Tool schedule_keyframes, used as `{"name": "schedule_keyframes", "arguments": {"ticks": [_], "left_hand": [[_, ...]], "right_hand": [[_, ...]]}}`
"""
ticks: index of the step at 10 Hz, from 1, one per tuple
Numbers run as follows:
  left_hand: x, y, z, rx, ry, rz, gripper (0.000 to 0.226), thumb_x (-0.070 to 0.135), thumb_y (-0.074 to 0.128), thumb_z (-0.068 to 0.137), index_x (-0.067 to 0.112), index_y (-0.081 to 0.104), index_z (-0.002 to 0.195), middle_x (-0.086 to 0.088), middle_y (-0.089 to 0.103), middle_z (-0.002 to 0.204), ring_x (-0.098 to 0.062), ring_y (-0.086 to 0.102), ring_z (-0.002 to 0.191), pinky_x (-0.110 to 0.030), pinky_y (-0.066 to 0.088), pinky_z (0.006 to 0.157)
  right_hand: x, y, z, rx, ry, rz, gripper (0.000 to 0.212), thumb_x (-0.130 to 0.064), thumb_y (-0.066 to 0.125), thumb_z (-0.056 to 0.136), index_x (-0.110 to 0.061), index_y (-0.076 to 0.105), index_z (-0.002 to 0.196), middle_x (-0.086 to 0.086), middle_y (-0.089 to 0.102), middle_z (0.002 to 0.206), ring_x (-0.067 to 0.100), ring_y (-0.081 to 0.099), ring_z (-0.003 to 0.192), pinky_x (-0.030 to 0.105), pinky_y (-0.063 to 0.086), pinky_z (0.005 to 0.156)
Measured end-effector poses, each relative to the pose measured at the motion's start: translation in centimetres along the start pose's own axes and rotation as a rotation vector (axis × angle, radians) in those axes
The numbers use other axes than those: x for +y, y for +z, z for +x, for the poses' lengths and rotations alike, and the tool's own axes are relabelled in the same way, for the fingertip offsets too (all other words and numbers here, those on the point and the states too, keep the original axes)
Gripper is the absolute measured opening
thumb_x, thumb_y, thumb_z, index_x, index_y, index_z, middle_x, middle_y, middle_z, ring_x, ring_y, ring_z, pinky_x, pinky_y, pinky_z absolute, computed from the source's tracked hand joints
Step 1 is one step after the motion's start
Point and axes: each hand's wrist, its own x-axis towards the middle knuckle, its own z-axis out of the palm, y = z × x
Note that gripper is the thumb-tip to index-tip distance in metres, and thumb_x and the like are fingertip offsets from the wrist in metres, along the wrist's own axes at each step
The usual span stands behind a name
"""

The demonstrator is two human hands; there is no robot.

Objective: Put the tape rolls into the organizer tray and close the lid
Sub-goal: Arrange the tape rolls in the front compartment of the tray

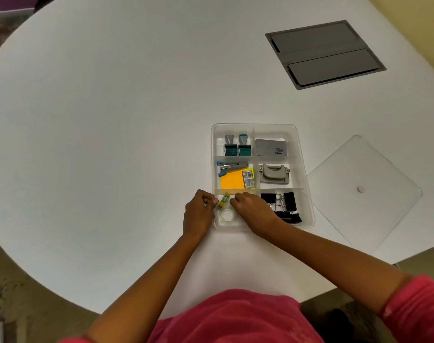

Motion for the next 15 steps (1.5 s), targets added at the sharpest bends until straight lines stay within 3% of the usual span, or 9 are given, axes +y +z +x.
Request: {"name": "schedule_keyframes", "arguments": {"ticks": [3, 5, 7, 10, 13, 15], "left_hand": [[0.1, -0.1, -0.2, -0.004, -0.003, 0.015, 0.023, 0.026, 0.059, 0.091, 0.008, 0.058, 0.105, -0.003, 0.061, 0.096, -0.022, 0.060, 0.088, -0.049, 0.057, 0.085], [0.4, -0.3, -0.5, -0.011, -0.017, 0.035, 0.025, 0.028, 0.058, 0.091, 0.008, 0.058, 0.106, 0.001, 0.058, 0.093, -0.029, 0.064, 0.092, -0.050, 0.056, 0.085], [0.4, -0.5, -0.5, -0.010, -0.032, 0.031, 0.023, 0.030, 0.059, 0.090, 0.010, 0.059, 0.102, 0.001, 0.059, 0.092, -0.031, 0.066, 0.090, -0.051, 0.057, 0.084], [0.6, -0.5, -0.6, -0.010, -0.032, 0.029, 0.020, 0.029, 0.060, 0.090, 0.011, 0.061, 0.099, -0.002, 0.062, 0.093, -0.031, 0.067, 0.088, -0.052, 0.057, 0.082], [0.5, -0.6, -0.6, -0.015, -0.025, 0.032, 0.021, 0.029, 0.060, 0.090, 0.011, 0.062, 0.100, -0.009, 0.067, 0.097, -0.031, 0.067, 0.087, -0.052, 0.057, 0.080], [0.6, -0.7, -0.6, -0.027, -0.026, 0.034, 0.021, 0.030, 0.060, 0.090, 0.011, 0.061, 0.100, -0.006, 0.065, 0.095, -0.030, 0.067, 0.087, -0.052, 0.057, 0.080]], "right_hand": [[1.8, -0.3, 0.4, -0.141, -0.080, -0.088, 0.056, -0.008, 0.072, 0.079, -0.007, 0.043, 0.127, 0.015, 0.048, 0.129, 0.031, 0.048, 0.116, 0.040, 0.050, 0.085], [3.0, -0.6, 0.6, -0.190, -0.158, -0.121, 0.043, -0.015, 0.062, 0.088, -0.008, 0.046, 0.127, 0.015, 0.051, 0.125, 0.030, 0.053, 0.113, 0.040, 0.051, 0.083], [2.8, -0.4, -0.3, -0.167, -0.216, -0.160, 0.028, -0.005, 0.045, 0.096, -0.006, 0.047, 0.123, 0.017, 0.053, 0.117, 0.033, 0.060, 0.102, 0.042, 0.052, 0.076], [2.5, 0.7, -0.2, -0.116, -0.202, -0.166, 0.034, 0.001, 0.050, 0.092, -0.005, 0.046, 0.124, 0.018, 0.053, 0.118, 0.033, 0.057, 0.105, 0.042, 0.054, 0.074], [2.2, 0.9, 0.2, -0.116, -0.138, -0.142, 0.020, 0.003, 0.053, 0.089, -0.001, 0.055, 0.109, 0.018, 0.061, 0.110, 0.035, 0.061, 0.103, 0.042, 0.053, 0.077], [1.9, 0.2, -1.0, 0.009, -0.060, -0.006, 0.032, 0.005, 0.057, 0.086, -0.003, 0.053, 0.117, 0.016, 0.059, 0.117, 0.031, 0.055, 0.109, 0.039, 0.052, 0.080]]}}
